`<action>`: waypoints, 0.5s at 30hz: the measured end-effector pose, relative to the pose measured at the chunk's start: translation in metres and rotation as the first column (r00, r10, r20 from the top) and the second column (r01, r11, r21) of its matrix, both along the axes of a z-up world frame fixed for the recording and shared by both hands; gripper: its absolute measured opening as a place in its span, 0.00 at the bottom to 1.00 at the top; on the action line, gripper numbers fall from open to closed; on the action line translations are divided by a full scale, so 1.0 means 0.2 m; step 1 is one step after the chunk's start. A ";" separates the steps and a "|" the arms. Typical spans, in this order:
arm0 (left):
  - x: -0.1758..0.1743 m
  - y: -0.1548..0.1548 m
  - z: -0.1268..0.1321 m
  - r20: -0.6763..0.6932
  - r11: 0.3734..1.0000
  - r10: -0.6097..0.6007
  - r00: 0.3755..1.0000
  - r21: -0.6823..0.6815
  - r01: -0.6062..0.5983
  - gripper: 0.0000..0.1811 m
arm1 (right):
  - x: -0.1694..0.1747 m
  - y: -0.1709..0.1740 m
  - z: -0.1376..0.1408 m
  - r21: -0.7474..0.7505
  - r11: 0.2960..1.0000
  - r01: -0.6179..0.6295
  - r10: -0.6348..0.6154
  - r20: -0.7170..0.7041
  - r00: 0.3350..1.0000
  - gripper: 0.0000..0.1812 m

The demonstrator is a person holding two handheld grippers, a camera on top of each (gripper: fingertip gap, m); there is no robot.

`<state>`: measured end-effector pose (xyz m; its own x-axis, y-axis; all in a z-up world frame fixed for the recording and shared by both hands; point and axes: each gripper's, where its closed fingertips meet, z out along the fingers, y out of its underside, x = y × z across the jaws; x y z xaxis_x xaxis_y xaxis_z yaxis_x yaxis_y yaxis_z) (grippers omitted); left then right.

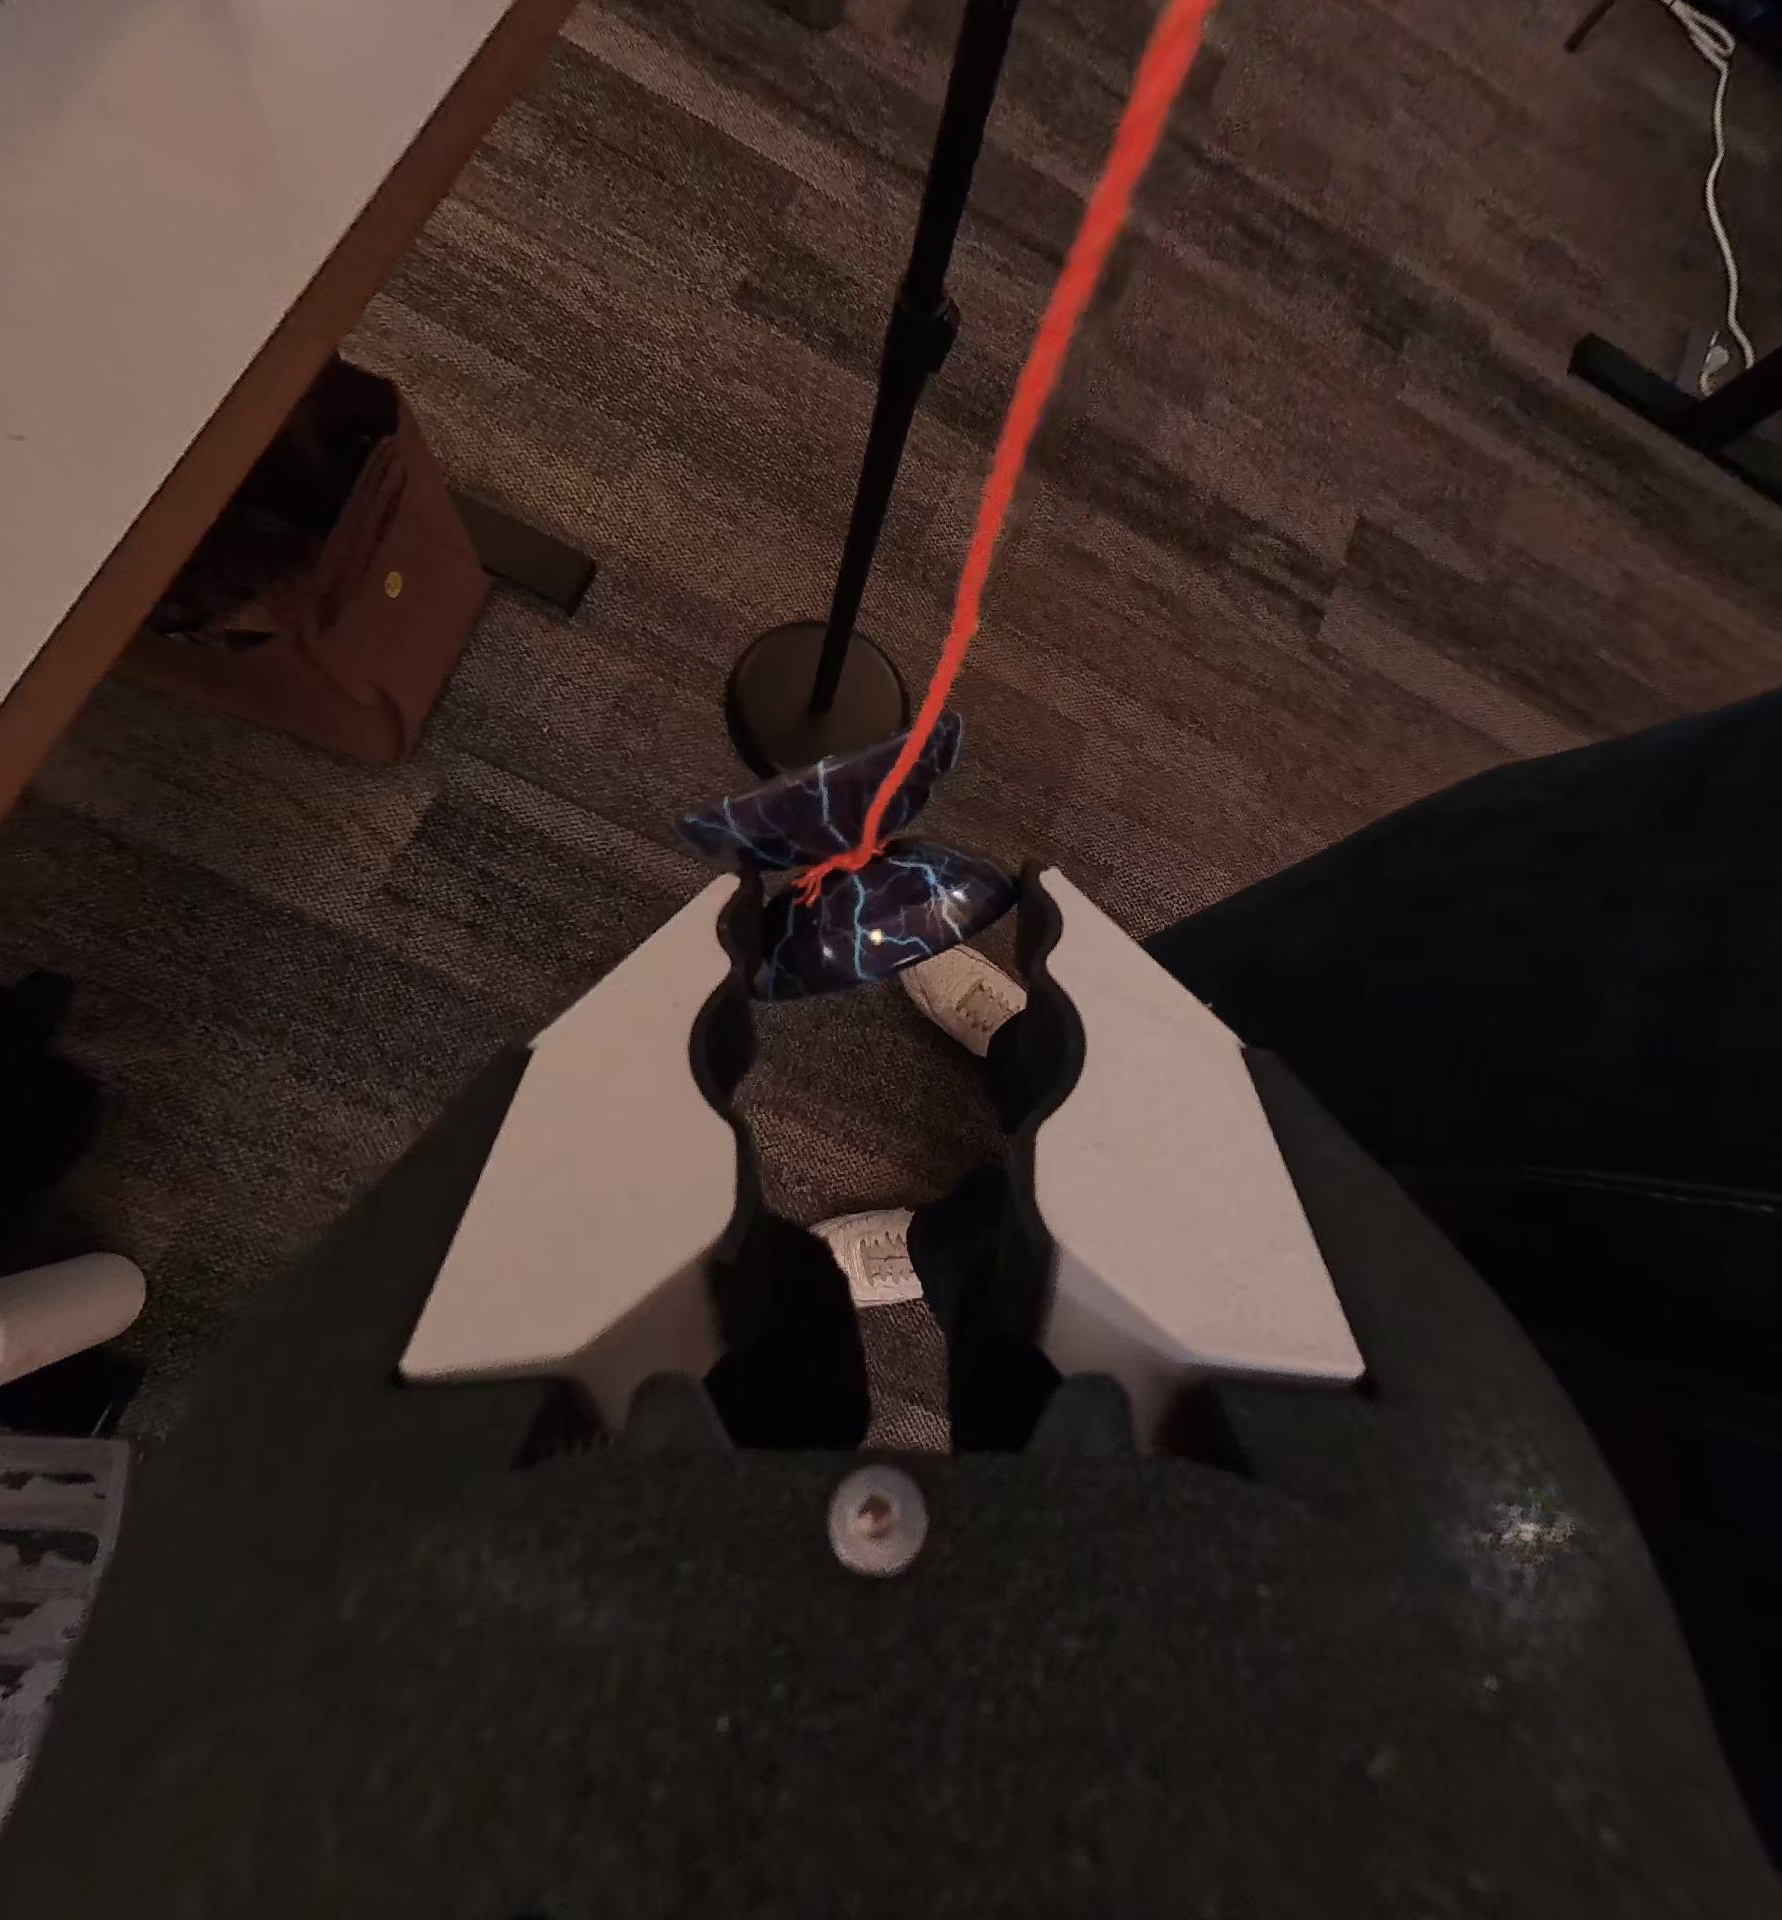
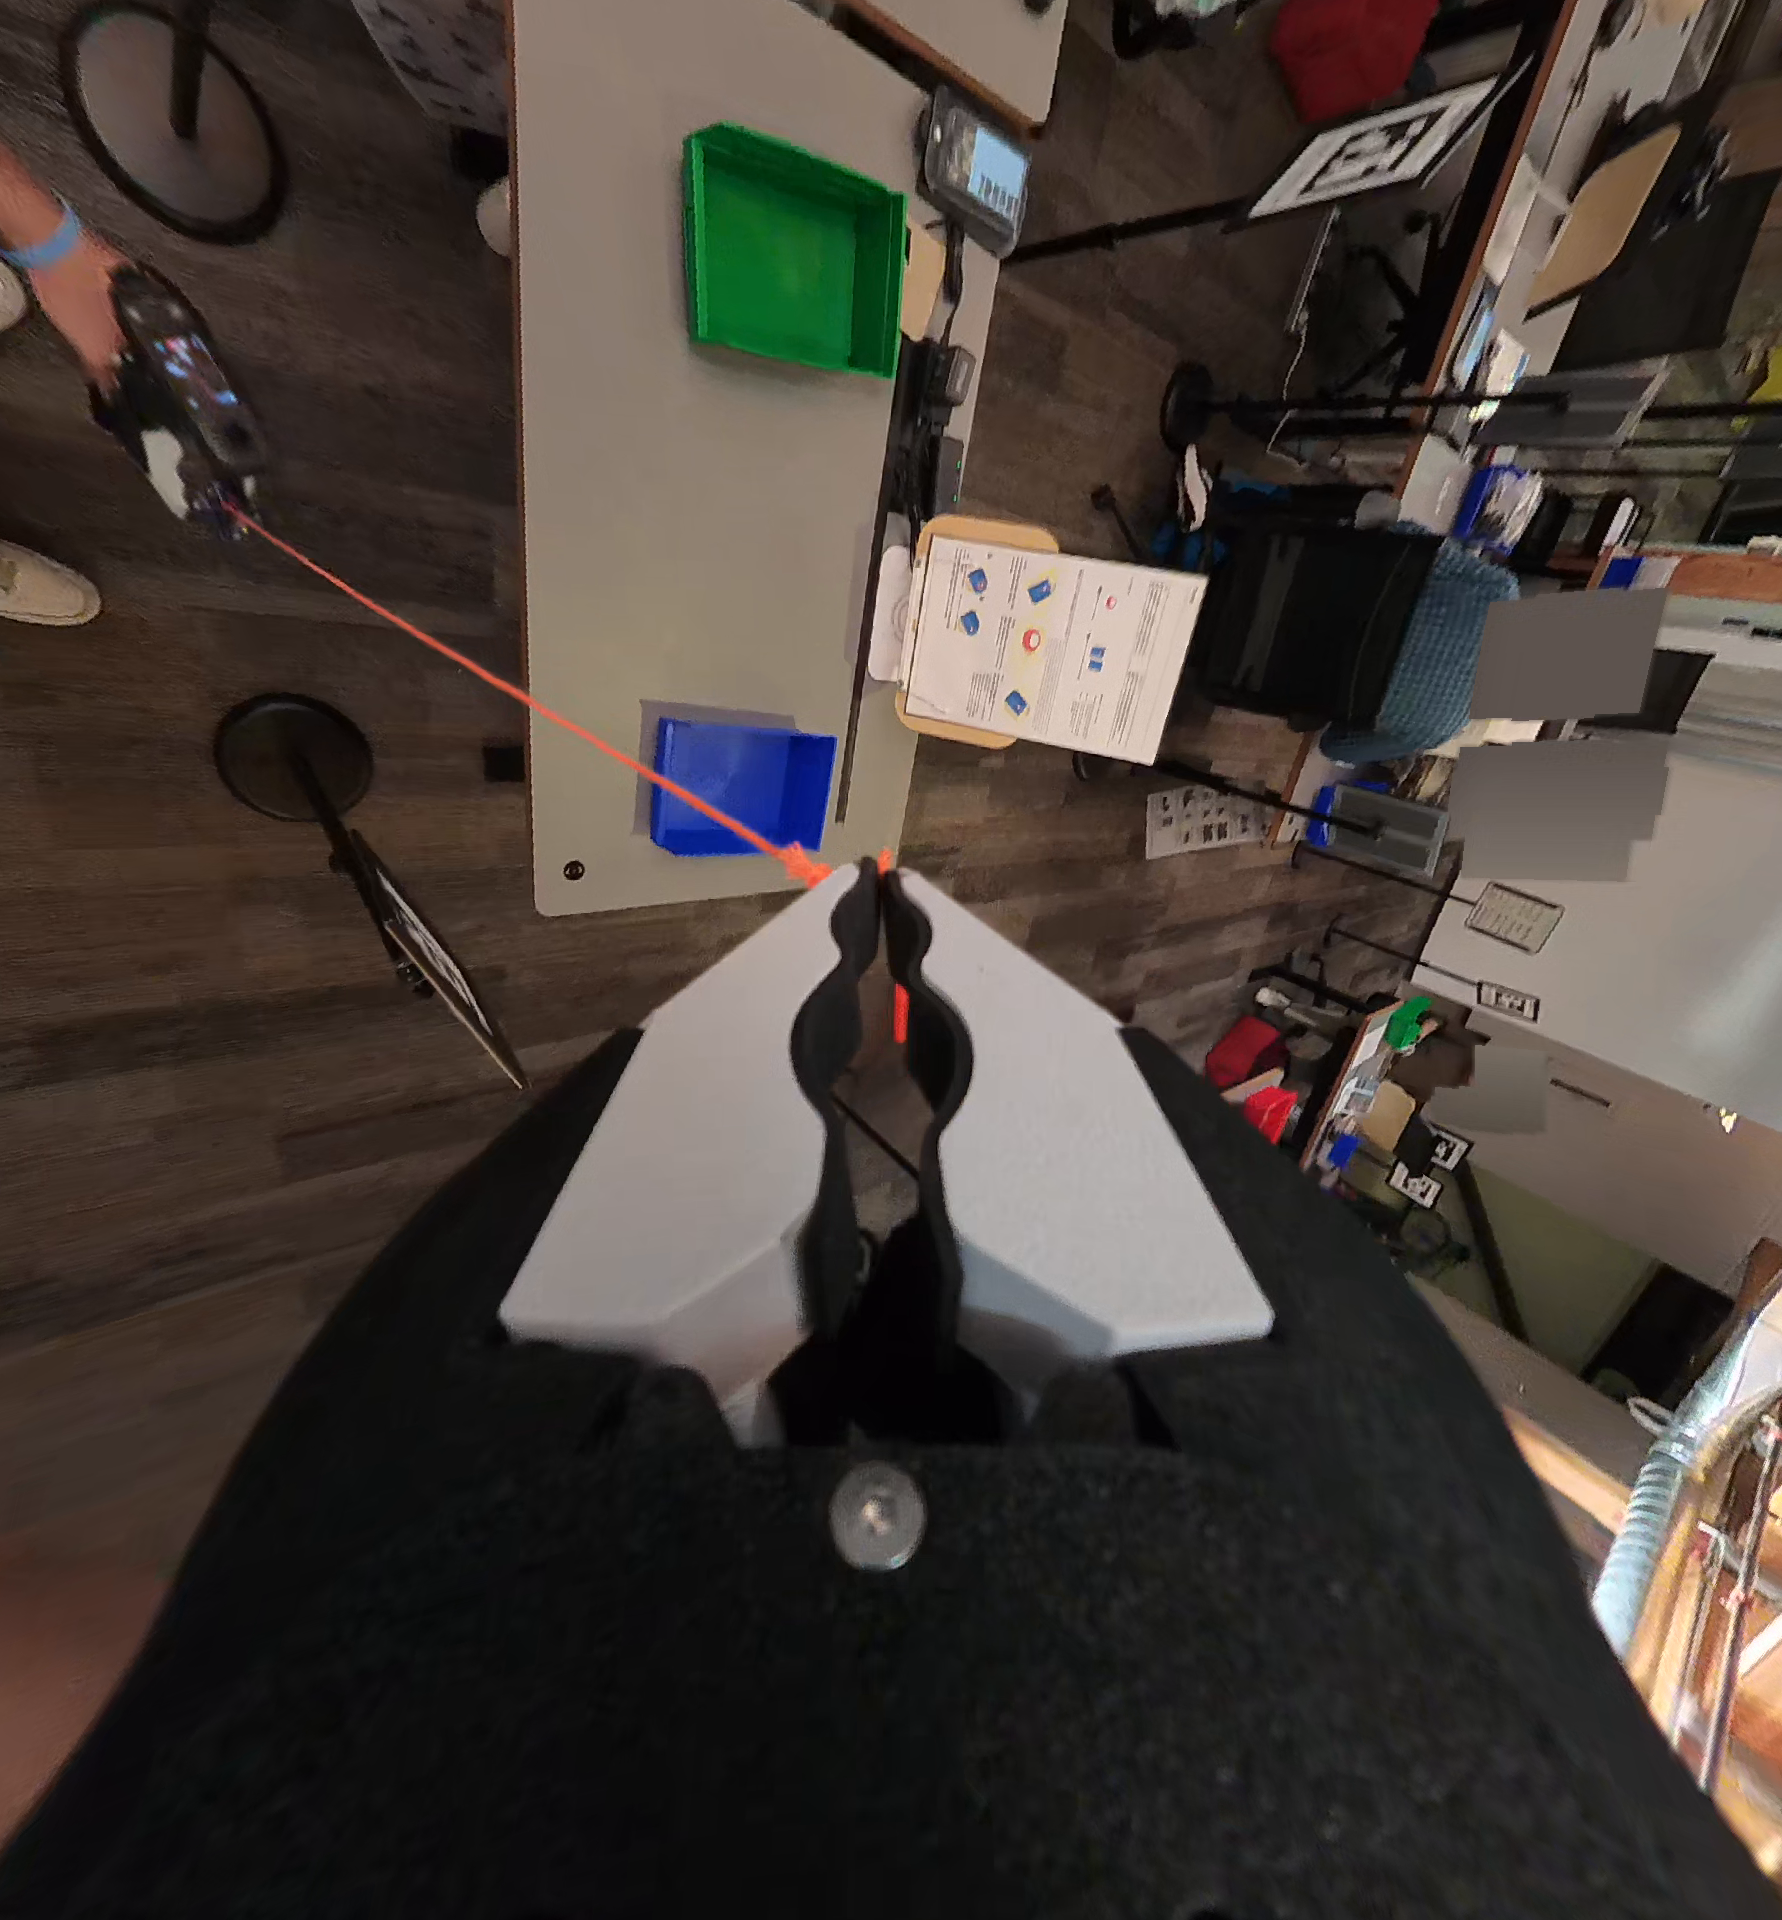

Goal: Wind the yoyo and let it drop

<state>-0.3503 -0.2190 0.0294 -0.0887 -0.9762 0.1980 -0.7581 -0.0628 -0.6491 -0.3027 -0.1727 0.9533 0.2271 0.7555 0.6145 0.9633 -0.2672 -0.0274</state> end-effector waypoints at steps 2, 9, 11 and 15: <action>-0.05 0.03 0.04 -0.001 1.000 0.015 1.000 0.004 -0.015 0.26 | 0.08 0.04 -0.07 -0.002 0.999 0.040 -0.040 0.024 0.999 0.00; -0.24 0.13 0.24 0.045 0.988 0.128 0.991 -0.092 -0.123 0.26 | 0.37 0.25 -0.57 -0.076 0.981 0.176 -0.162 0.162 0.973 0.00; -0.30 0.16 0.29 0.062 0.976 0.174 0.983 -0.145 -0.164 0.26 | 0.41 0.30 -0.79 -0.145 0.972 0.186 -0.161 0.172 0.972 0.00; -0.42 0.18 0.33 0.073 0.949 0.237 0.969 -0.232 -0.215 0.26 | 0.47 0.45 -1.21 -0.229 0.957 0.178 -0.136 0.188 0.973 0.00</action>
<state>-0.4352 -0.1824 0.0948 0.0990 -0.9059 0.4116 -0.6407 -0.3746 -0.6703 -0.2096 -0.0832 0.7104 0.2645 0.8493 0.4568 0.8934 -0.3941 0.2155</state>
